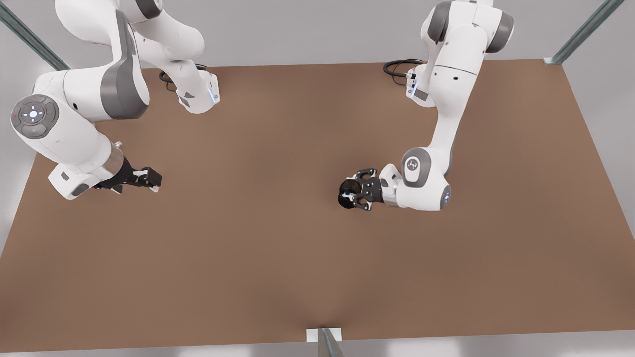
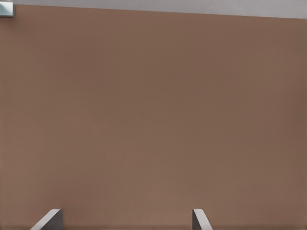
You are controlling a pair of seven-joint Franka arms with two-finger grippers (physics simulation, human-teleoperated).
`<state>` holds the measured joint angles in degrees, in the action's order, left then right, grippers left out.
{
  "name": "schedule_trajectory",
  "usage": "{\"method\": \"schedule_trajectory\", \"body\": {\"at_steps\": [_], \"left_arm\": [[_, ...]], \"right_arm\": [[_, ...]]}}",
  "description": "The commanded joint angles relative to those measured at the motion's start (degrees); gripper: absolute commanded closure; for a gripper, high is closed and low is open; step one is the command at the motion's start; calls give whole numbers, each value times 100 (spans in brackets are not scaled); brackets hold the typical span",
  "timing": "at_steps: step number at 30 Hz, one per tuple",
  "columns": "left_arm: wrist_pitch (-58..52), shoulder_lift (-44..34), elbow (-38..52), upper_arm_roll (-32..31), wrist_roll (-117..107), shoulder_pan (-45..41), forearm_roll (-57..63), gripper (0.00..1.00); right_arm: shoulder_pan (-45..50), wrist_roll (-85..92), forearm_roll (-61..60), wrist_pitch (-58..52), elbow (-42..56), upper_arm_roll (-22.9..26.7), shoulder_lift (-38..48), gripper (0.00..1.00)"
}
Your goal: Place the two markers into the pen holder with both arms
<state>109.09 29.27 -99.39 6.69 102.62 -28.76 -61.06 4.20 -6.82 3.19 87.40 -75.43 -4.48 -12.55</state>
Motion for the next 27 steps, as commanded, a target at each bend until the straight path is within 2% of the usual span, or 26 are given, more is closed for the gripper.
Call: {"method": "schedule_trajectory", "body": {"at_steps": [1,3,5,7,9,10,11,12,14,15,18,27], "left_arm": [[-1,-123,139,8,-1101,20,418,0],[-431,-255,911,341,-4669,73,2114,0],[-1792,-255,1948,711,-6778,73,3713,0],[-2251,-342,2520,1334,-8045,55,4445,0],[-2295,-746,2731,1590,-9074,116,4759,0],[-2287,-1045,2732,652,-9654,774,5507,0],[-2287,-1248,2723,-553,-10279,1609,6175,0],[-2278,-1353,2723,-1161,-10578,2138,6536,0],[-2181,-1468,2723,-1626,-11184,2586,6572,0],[-2137,-1494,2723,-2022,-11545,2885,6598,0],[-2199,-1503,2820,-2110,-12248,2683,7099,0],[-2339,-1459,2881,-2093,-13110,2674,7099,0]], "right_arm": [[2,23,6,-4,2,0,7,0],[2,14,-3,-4,29,0,7,0],[-86,-3,-3,5,20,-9,7,0],[-218,6,-12,14,-6,-26,7,0],[-218,6,-12,40,-15,-44,7,0],[-227,6,-47,32,-15,-44,-2,0],[-244,23,-275,32,-15,-18,-2,0],[-341,32,-284,137,-85,-18,-11,0],[-455,50,-267,286,-323,-53,86,0],[-473,50,-267,585,-823,-53,384,1],[-561,366,-276,699,-1035,18,499,0],[-613,357,-284,699,-1008,-9,490,0]]}}
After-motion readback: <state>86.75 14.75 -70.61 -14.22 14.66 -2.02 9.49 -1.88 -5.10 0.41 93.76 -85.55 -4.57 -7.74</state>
